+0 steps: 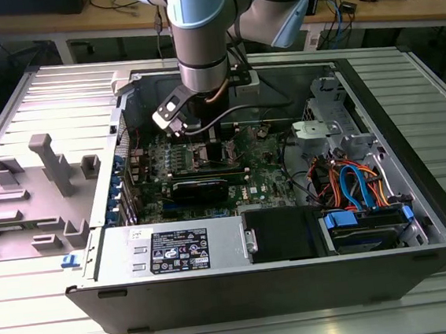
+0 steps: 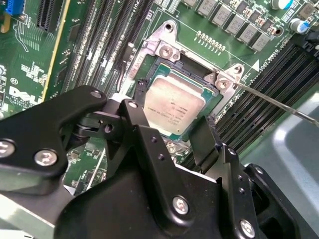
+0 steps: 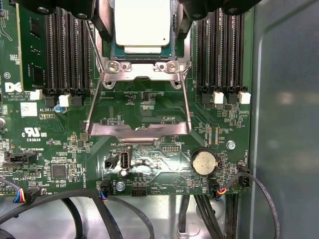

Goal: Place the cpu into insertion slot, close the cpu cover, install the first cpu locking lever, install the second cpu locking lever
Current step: 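Place the cpu into insertion slot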

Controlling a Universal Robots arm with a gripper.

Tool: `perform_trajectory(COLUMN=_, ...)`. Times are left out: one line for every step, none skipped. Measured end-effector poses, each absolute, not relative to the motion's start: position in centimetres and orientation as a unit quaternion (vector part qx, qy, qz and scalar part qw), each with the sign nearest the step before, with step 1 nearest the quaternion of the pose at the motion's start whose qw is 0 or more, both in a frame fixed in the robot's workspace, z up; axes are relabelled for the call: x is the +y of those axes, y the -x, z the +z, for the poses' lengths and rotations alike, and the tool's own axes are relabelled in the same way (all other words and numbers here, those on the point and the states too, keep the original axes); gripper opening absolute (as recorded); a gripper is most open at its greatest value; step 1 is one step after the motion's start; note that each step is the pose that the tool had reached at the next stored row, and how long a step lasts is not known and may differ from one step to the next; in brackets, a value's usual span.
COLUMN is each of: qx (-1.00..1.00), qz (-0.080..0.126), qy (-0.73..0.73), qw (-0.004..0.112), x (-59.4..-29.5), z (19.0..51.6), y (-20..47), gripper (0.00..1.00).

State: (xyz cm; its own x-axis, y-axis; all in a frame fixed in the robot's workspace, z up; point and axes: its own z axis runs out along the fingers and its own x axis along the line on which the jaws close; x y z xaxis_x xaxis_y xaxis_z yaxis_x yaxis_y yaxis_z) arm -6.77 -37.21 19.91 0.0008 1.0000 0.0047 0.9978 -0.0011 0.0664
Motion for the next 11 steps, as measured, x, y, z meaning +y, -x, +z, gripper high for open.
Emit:
perform_trajectory(qx=0.706, qz=0.025, qy=-0.707, qw=0.022, x=-37.19, z=19.89, y=6.77, gripper=0.61)
perform_trajectory(qx=0.706, qz=0.025, qy=-0.707, qw=0.022, x=-37.18, z=19.89, y=6.77, gripper=0.61)
perform_trajectory(qx=0.707, qz=0.025, qy=-0.707, qw=0.022, x=-37.17, z=19.87, y=6.77, gripper=0.61)
perform_trajectory(qx=0.707, qz=0.025, qy=-0.707, qw=0.022, x=-37.16, z=19.83, y=6.77, gripper=0.61)
perform_trajectory(qx=0.707, qz=0.025, qy=-0.707, qw=0.022, x=-37.16, z=19.80, y=6.77, gripper=0.61)
perform_trajectory(qx=0.707, qz=0.025, qy=-0.707, qw=0.022, x=-37.16, z=19.78, y=6.77, gripper=0.61)
perform_trajectory(qx=0.707, qz=0.025, qy=-0.707, qw=0.022, x=-37.15, z=19.77, y=6.77, gripper=0.61)
perform_trajectory(qx=0.707, qz=0.025, qy=-0.707, qw=0.022, x=-37.15, z=19.76, y=6.77, gripper=0.61)
perform_trajectory(qx=0.707, qz=0.025, qy=-0.707, qw=0.023, x=-37.14, z=19.79, y=6.77, gripper=0.61)
perform_trajectory(qx=0.707, qz=0.022, qy=-0.707, qw=0.025, x=-37.14, z=19.90, y=6.77, gripper=0.61)
perform_trajectory(qx=0.707, qz=0.021, qy=-0.707, qw=0.026, x=-37.14, z=19.96, y=6.77, gripper=0.61)
